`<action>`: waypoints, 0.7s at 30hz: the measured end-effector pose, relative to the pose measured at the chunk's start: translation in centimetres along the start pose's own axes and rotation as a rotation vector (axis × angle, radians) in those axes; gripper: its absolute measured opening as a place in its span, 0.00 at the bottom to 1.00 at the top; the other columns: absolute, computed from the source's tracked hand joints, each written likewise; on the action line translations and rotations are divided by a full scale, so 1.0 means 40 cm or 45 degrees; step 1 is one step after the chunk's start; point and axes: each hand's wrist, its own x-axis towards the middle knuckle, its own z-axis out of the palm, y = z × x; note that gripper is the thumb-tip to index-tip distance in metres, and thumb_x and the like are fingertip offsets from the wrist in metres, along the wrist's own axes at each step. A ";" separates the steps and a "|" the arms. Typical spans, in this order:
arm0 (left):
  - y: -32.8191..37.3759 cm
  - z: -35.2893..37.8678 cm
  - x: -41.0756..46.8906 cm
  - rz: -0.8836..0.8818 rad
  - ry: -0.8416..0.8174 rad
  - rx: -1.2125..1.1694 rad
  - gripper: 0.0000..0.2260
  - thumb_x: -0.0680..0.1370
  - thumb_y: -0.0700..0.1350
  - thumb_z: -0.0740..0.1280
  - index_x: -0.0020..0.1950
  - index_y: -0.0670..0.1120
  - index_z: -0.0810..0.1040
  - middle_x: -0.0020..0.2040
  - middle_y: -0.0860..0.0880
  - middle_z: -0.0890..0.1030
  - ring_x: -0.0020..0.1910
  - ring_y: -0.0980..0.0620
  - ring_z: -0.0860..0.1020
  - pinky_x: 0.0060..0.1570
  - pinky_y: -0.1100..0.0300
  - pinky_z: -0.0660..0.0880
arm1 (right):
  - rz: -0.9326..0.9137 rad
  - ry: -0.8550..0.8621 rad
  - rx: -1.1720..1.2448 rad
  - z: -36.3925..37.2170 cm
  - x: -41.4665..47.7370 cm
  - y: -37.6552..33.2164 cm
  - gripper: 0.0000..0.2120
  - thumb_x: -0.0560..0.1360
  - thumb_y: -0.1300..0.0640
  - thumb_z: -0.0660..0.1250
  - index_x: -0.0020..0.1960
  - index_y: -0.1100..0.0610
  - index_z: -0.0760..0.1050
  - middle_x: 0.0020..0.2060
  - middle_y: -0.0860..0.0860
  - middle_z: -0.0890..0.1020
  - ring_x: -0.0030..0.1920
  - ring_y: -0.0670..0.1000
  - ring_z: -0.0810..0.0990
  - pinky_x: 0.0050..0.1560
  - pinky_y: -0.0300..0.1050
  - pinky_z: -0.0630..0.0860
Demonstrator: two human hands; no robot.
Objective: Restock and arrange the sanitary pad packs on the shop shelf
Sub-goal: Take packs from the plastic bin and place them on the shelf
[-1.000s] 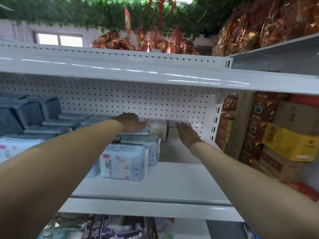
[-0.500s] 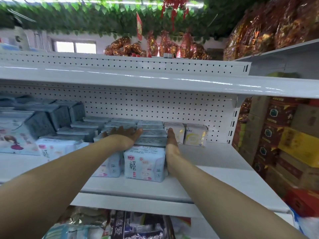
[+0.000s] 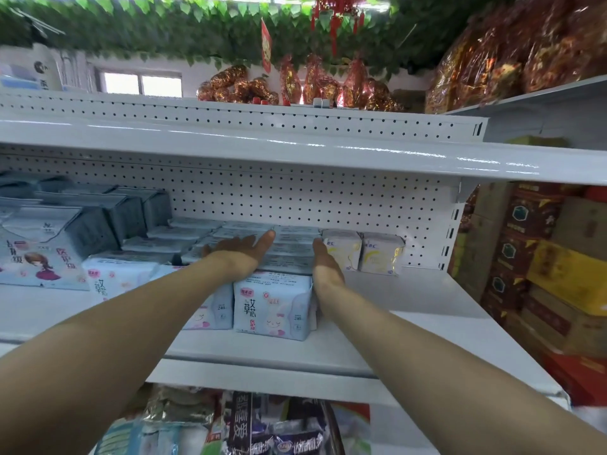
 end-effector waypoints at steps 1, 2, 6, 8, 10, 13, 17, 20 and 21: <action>0.005 -0.014 -0.013 0.021 -0.027 -0.022 0.47 0.71 0.76 0.31 0.80 0.53 0.60 0.78 0.46 0.65 0.75 0.43 0.65 0.74 0.45 0.60 | -0.050 -0.011 -0.113 -0.013 -0.050 -0.039 0.41 0.72 0.24 0.51 0.72 0.51 0.71 0.67 0.53 0.78 0.65 0.58 0.77 0.70 0.54 0.70; 0.009 -0.035 -0.029 0.049 -0.068 -0.036 0.45 0.73 0.74 0.32 0.79 0.51 0.63 0.75 0.45 0.70 0.70 0.44 0.70 0.69 0.51 0.65 | -0.109 -0.017 -0.219 -0.025 -0.074 -0.066 0.36 0.77 0.29 0.53 0.73 0.52 0.69 0.68 0.53 0.76 0.67 0.58 0.76 0.69 0.51 0.69; -0.024 -0.143 -0.080 0.100 -0.359 -0.017 0.42 0.75 0.74 0.42 0.81 0.50 0.56 0.79 0.43 0.62 0.77 0.41 0.62 0.73 0.45 0.60 | -0.323 -0.250 -0.806 -0.051 -0.134 -0.157 0.39 0.74 0.27 0.62 0.77 0.49 0.66 0.75 0.49 0.70 0.73 0.54 0.70 0.73 0.50 0.66; -0.071 -0.195 -0.089 0.054 -0.536 0.099 0.46 0.71 0.78 0.52 0.82 0.52 0.52 0.82 0.44 0.53 0.80 0.39 0.53 0.76 0.39 0.52 | -0.303 -0.467 -1.163 -0.047 -0.169 -0.190 0.41 0.70 0.25 0.64 0.76 0.47 0.68 0.75 0.48 0.69 0.74 0.55 0.69 0.75 0.52 0.64; -0.106 -0.220 -0.090 0.089 -0.655 0.419 0.49 0.68 0.76 0.60 0.82 0.53 0.51 0.82 0.45 0.50 0.80 0.40 0.50 0.77 0.38 0.49 | -0.272 -0.558 -1.417 -0.036 -0.187 -0.206 0.47 0.65 0.23 0.67 0.76 0.48 0.69 0.76 0.49 0.69 0.74 0.55 0.68 0.75 0.53 0.63; -0.144 -0.218 -0.066 0.208 -0.584 0.683 0.58 0.62 0.72 0.70 0.82 0.56 0.41 0.83 0.48 0.45 0.81 0.44 0.46 0.78 0.41 0.47 | -0.308 -0.539 -1.668 -0.014 -0.193 -0.206 0.52 0.65 0.27 0.72 0.80 0.50 0.60 0.79 0.48 0.64 0.77 0.54 0.64 0.77 0.51 0.61; -0.181 -0.176 -0.034 0.238 -0.465 0.927 0.66 0.55 0.72 0.76 0.80 0.59 0.37 0.83 0.50 0.47 0.81 0.44 0.49 0.78 0.40 0.51 | -0.333 -0.491 -1.843 0.020 -0.198 -0.181 0.53 0.65 0.33 0.77 0.81 0.50 0.57 0.78 0.47 0.65 0.76 0.53 0.65 0.76 0.50 0.63; -0.183 -0.157 -0.025 0.383 -0.427 0.858 0.60 0.64 0.65 0.78 0.81 0.59 0.37 0.82 0.50 0.48 0.81 0.44 0.51 0.78 0.43 0.53 | -0.398 -0.405 -1.875 0.037 -0.200 -0.164 0.49 0.68 0.40 0.78 0.81 0.50 0.58 0.77 0.49 0.67 0.75 0.54 0.67 0.75 0.51 0.65; -0.183 -0.153 -0.024 0.442 -0.413 0.814 0.59 0.65 0.63 0.78 0.81 0.60 0.38 0.82 0.50 0.50 0.81 0.44 0.52 0.78 0.45 0.55 | -0.402 -0.387 -1.880 0.040 -0.200 -0.161 0.48 0.69 0.42 0.79 0.81 0.51 0.58 0.77 0.50 0.68 0.74 0.55 0.68 0.74 0.51 0.66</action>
